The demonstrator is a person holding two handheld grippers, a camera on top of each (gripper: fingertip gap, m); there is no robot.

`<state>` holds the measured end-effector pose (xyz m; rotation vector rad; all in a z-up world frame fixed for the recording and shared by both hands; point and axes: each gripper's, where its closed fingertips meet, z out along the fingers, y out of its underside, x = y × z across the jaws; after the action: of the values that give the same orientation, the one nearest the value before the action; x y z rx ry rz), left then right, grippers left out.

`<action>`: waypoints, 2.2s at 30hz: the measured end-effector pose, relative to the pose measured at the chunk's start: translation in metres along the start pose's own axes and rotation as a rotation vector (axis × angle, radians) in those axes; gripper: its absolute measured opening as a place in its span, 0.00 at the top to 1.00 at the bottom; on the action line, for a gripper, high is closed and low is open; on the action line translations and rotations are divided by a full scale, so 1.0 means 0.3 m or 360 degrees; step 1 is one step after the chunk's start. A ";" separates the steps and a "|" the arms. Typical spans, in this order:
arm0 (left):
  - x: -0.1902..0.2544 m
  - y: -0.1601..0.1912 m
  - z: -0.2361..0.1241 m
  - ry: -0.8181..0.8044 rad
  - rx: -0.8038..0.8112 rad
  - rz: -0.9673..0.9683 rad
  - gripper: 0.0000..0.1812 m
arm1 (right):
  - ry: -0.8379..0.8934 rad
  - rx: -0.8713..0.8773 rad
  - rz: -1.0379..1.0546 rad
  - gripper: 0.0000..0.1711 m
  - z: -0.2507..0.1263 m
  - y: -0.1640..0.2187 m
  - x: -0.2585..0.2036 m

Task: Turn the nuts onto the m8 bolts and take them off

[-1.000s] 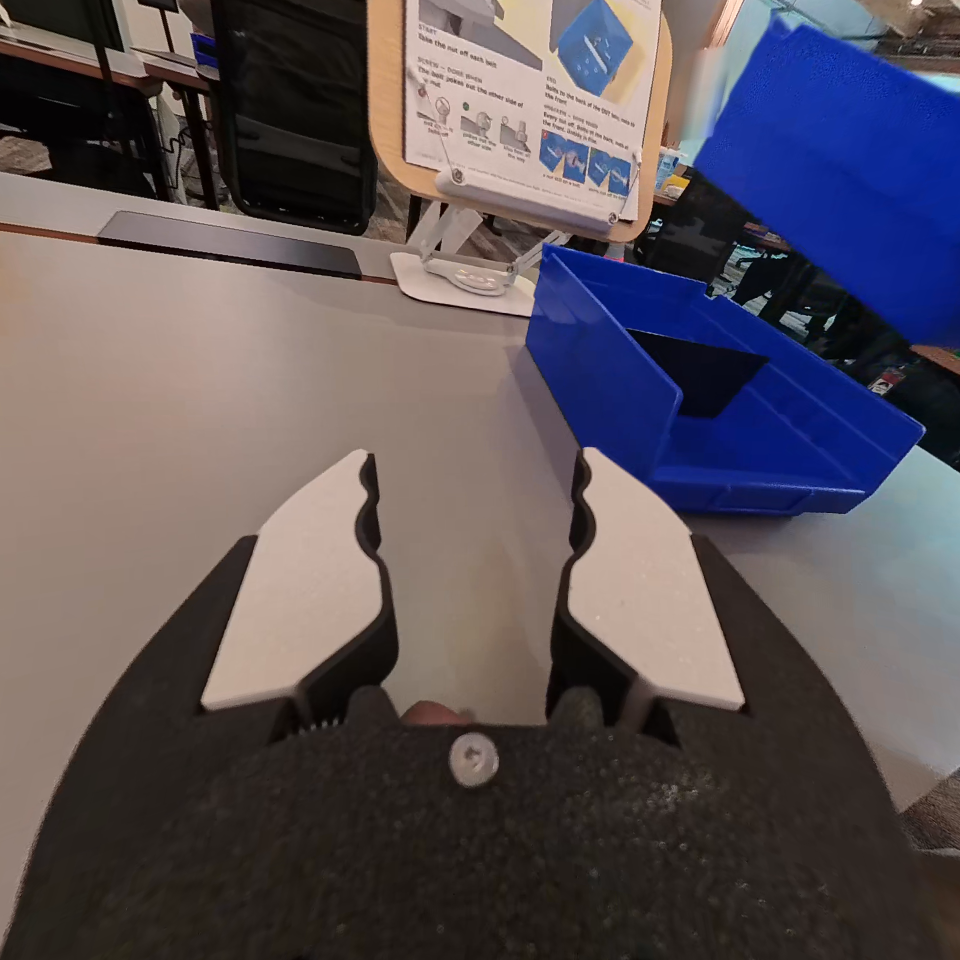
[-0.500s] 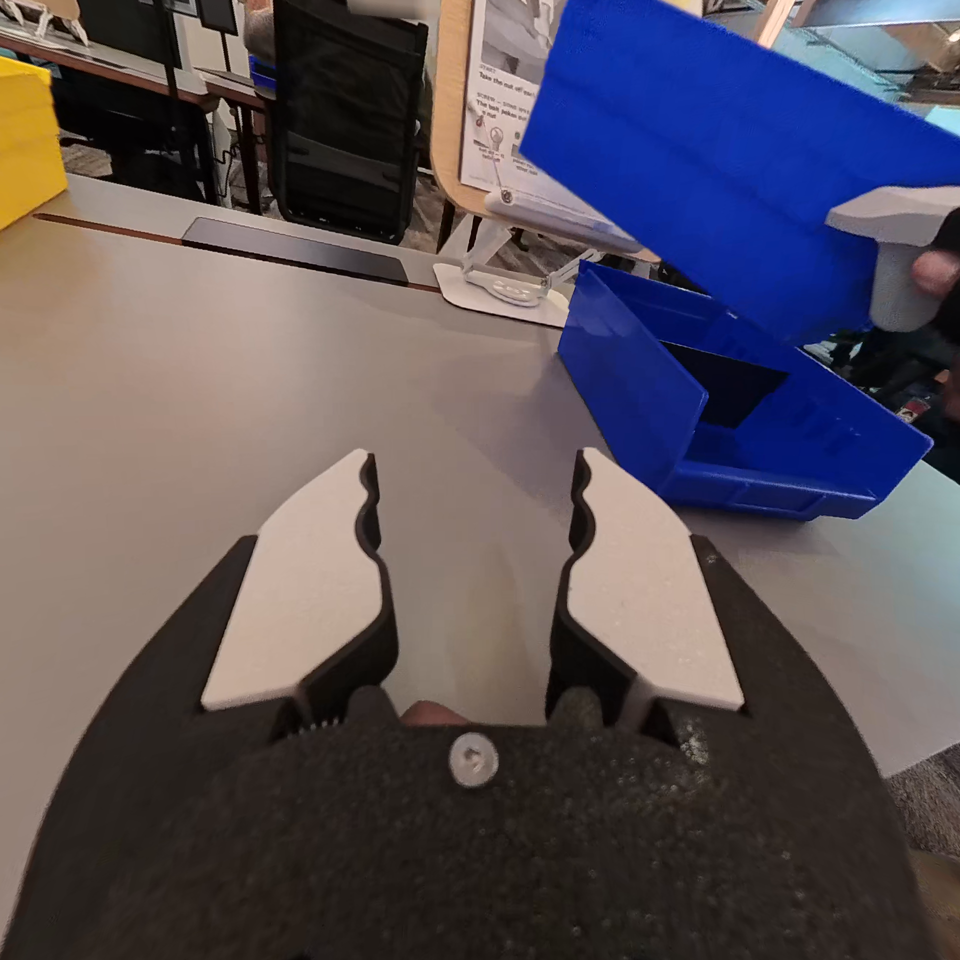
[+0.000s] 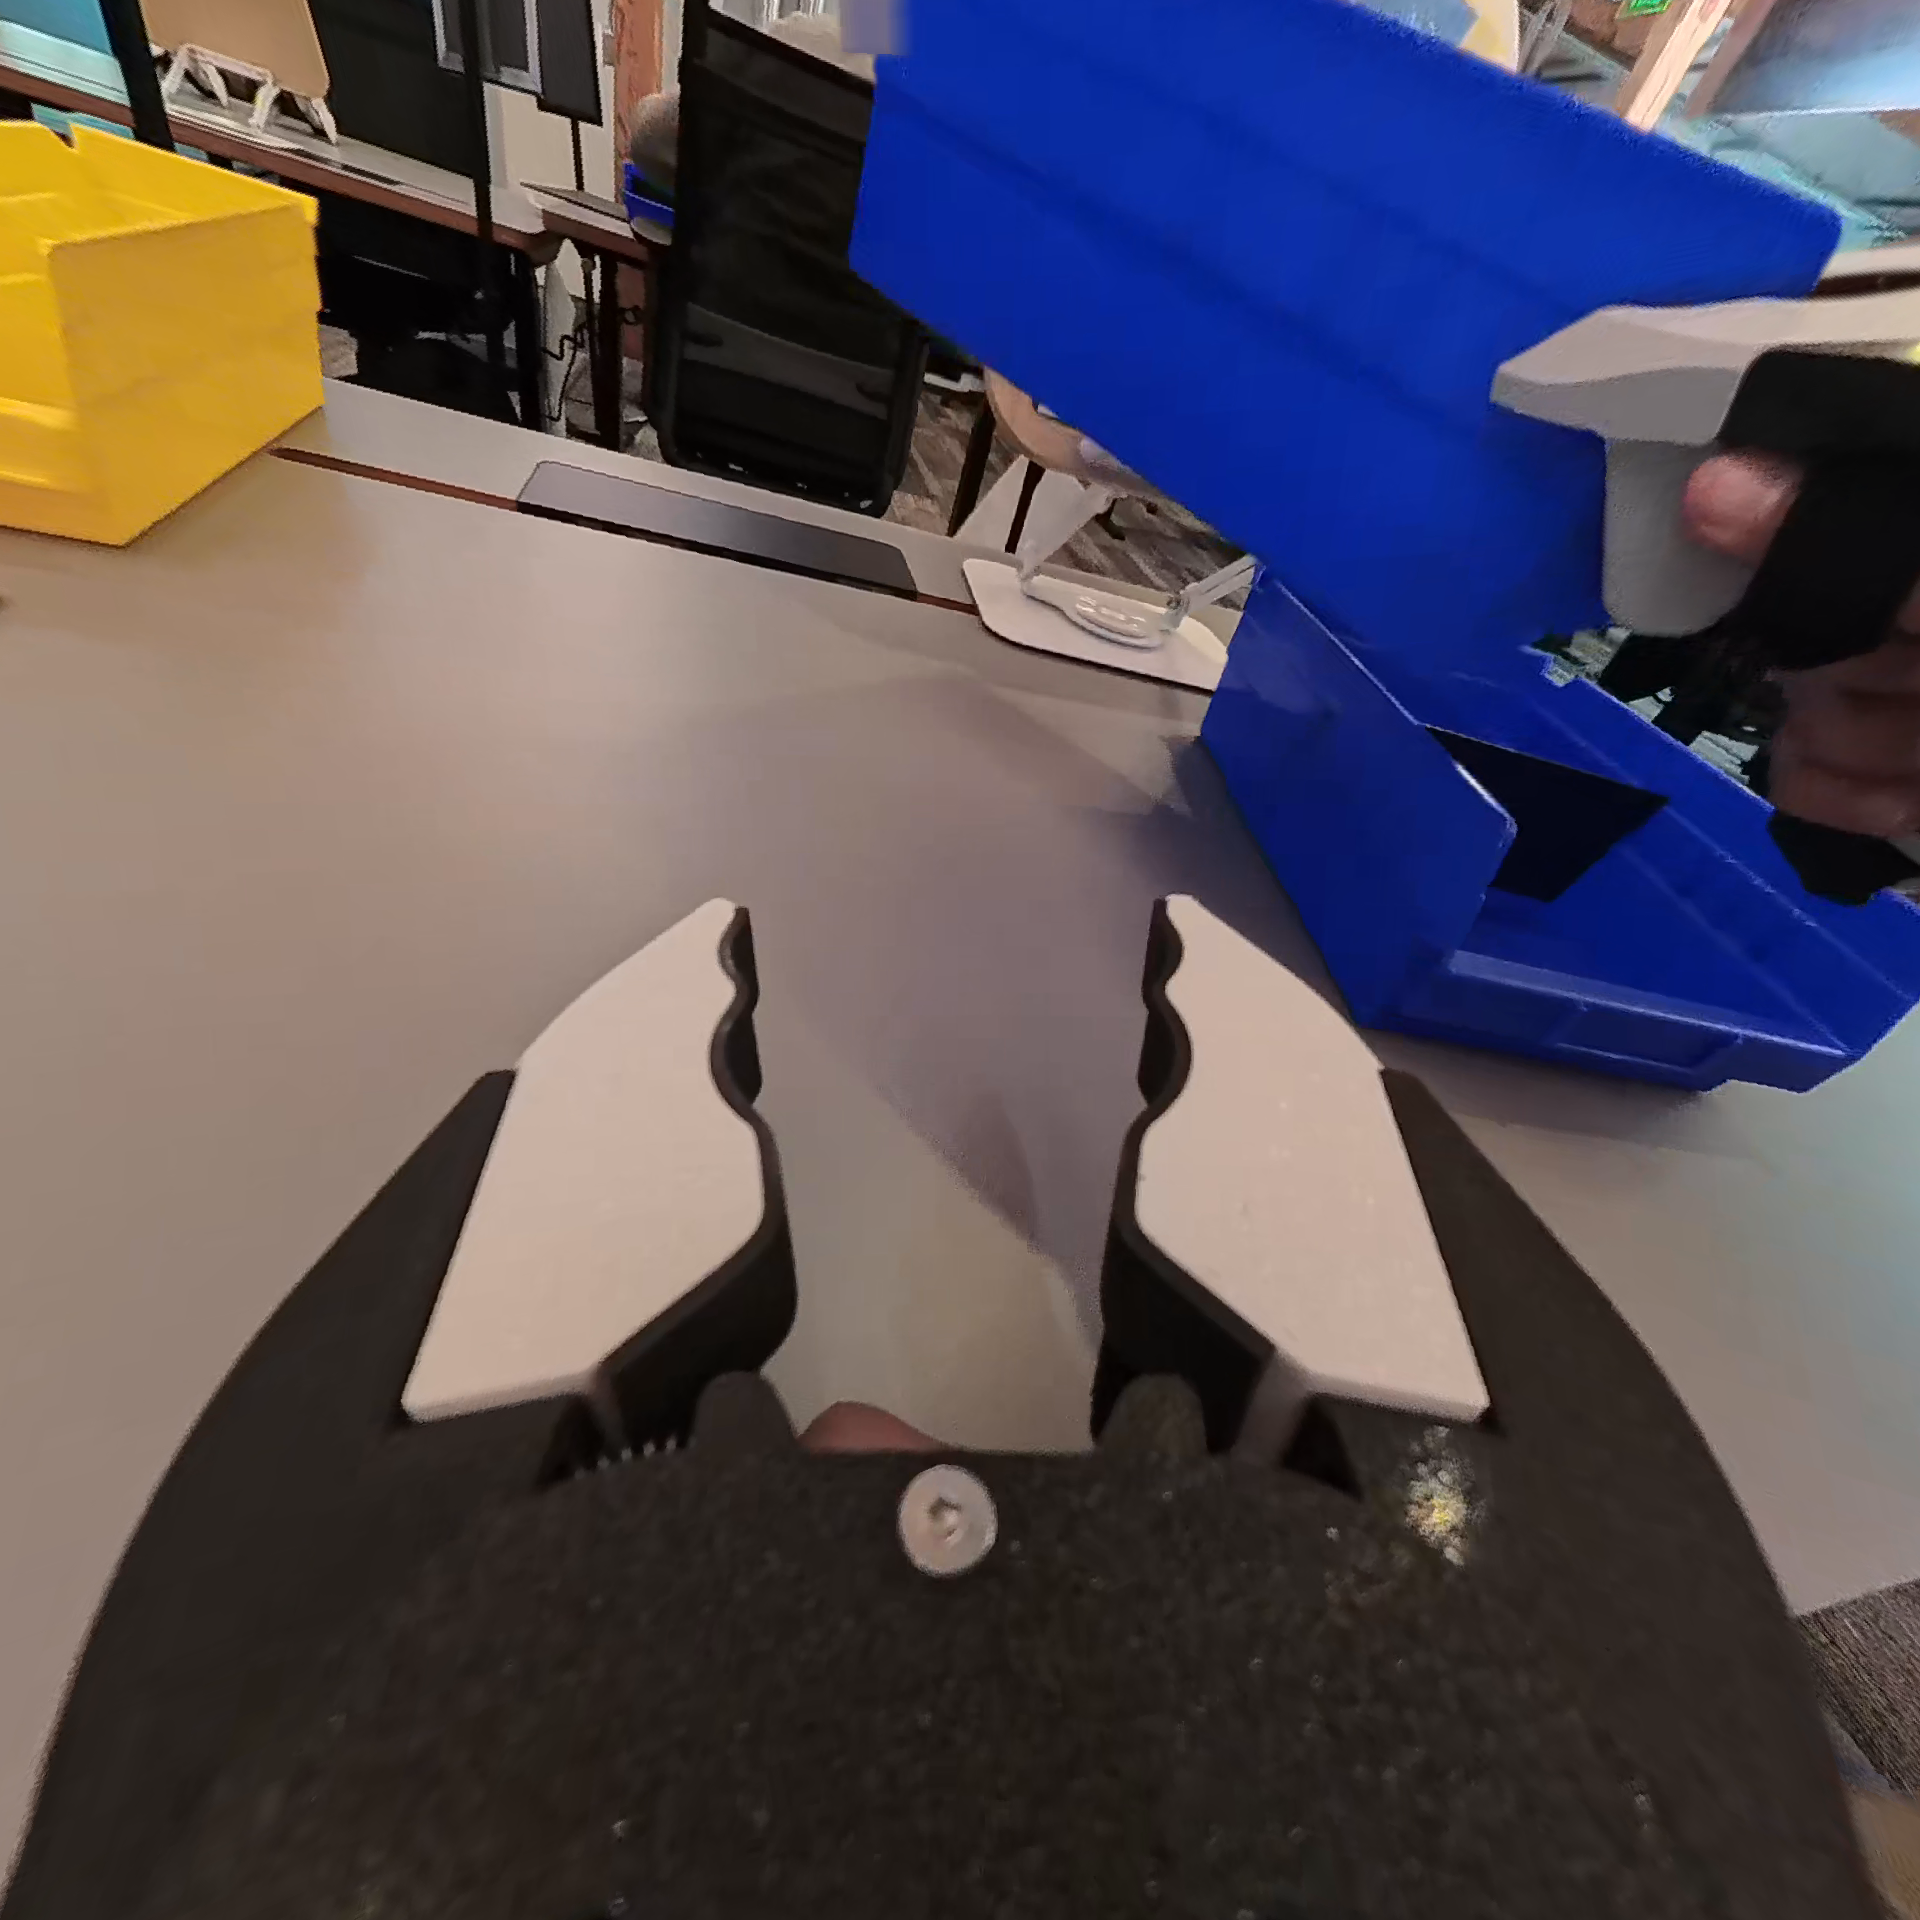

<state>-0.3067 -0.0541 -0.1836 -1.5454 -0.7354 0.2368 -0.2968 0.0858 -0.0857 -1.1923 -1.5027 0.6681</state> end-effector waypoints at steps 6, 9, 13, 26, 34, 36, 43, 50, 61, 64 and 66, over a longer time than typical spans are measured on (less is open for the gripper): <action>-0.002 -0.004 0.003 -0.0001 0.0004 0.0003 0.61 | -0.0146 0.0060 0.0012 0.97 -0.012 -0.060 -0.099; -0.007 0.001 0.003 -0.0002 -0.0004 0.0000 0.60 | -0.0190 0.0040 0.0004 0.97 0.005 -0.049 -0.146; -0.017 0.006 -0.001 -0.0012 -0.0005 -0.0006 0.61 | -0.0248 0.0004 -0.0034 0.97 0.029 -0.020 -0.212; -0.072 0.010 -0.010 -0.0067 -0.0006 -0.0034 0.61 | -0.0389 -0.0077 -0.0049 0.97 0.088 0.099 -0.344; -0.077 0.015 -0.002 -0.0082 -0.0029 -0.0033 0.61 | -0.0417 -0.0132 -0.0036 0.96 0.108 0.175 -0.387; -0.076 0.019 0.002 -0.0084 -0.0039 -0.0034 0.61 | -0.0422 -0.0139 -0.0028 0.96 0.110 0.178 -0.392; -0.071 0.020 0.005 -0.0088 -0.0044 -0.0041 0.61 | -0.0447 -0.0231 -0.0091 0.97 0.124 0.243 -0.440; -0.068 0.027 0.007 -0.0091 -0.0057 -0.0041 0.61 | -0.0419 -0.0181 -0.0225 0.88 0.101 0.259 -0.448; -0.036 0.035 0.037 -0.0094 -0.0060 0.0006 0.61 | 0.0200 0.0129 0.0283 0.72 -0.347 0.299 0.185; -0.012 0.036 0.052 -0.0082 -0.0064 0.0030 0.61 | 0.0494 0.0106 0.0473 0.69 -0.455 0.440 0.371; 0.003 0.038 0.062 -0.0071 -0.0065 0.0029 0.61 | 0.0618 -0.0001 0.0574 0.65 -0.496 0.558 0.433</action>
<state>-0.3131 -0.0378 -0.1967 -1.5901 -0.7654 0.2717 -0.0942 0.2375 -0.1399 -1.5136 -0.9747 0.6261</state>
